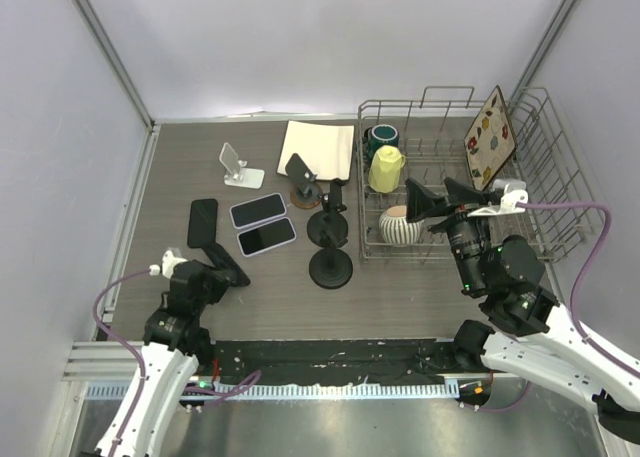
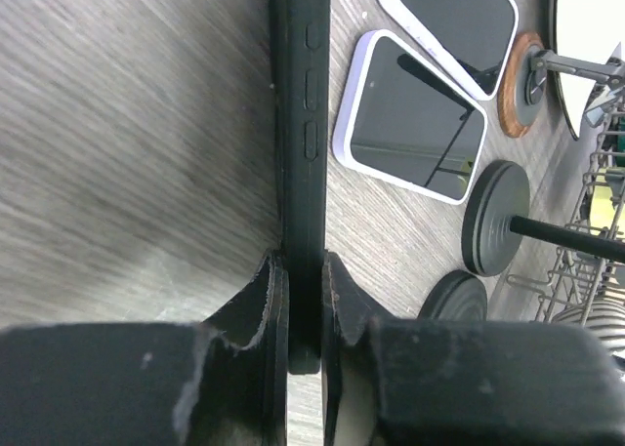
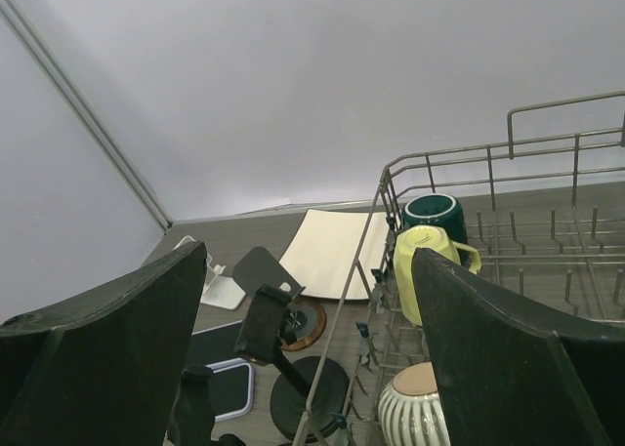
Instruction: Remove the phone from the phone stand
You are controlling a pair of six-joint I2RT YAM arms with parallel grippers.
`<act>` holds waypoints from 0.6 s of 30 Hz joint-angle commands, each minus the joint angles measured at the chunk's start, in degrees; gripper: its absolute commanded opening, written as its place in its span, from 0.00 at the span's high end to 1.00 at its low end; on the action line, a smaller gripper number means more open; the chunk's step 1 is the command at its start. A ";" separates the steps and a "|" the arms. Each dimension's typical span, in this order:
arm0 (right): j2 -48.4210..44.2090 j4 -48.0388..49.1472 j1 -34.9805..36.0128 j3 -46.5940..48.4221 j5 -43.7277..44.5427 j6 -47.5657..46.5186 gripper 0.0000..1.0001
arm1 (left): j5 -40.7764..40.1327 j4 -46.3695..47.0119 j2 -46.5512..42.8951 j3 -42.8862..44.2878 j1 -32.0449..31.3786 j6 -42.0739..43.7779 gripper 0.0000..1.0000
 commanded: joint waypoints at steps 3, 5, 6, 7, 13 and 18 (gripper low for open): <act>-1.88 -0.01 0.16 0.04 1.43 -1.88 0.09 | 4.92 9.54 -0.55 -6.48 -0.09 -4.68 0.75; -2.32 -0.63 0.16 0.13 1.79 -1.97 0.09 | 4.74 9.46 -0.90 -5.34 -0.09 -3.63 0.56; -2.67 -0.80 0.16 0.13 1.96 -2.23 0.09 | 4.40 7.89 -0.99 -4.55 -0.18 -2.93 0.49; -2.85 -1.15 0.25 0.04 2.49 -2.50 0.09 | 3.43 6.83 -0.99 -3.59 -0.18 -2.23 0.36; -3.81 -2.21 0.25 0.48 4.68 -5.48 0.08 | -2.72 -3.27 -1.87 5.99 -0.18 3.66 0.00; -5.13 -3.26 0.16 0.92 7.58 -9.00 0.09 | -7.29 -7.14 -2.40 14.69 -0.18 6.47 0.00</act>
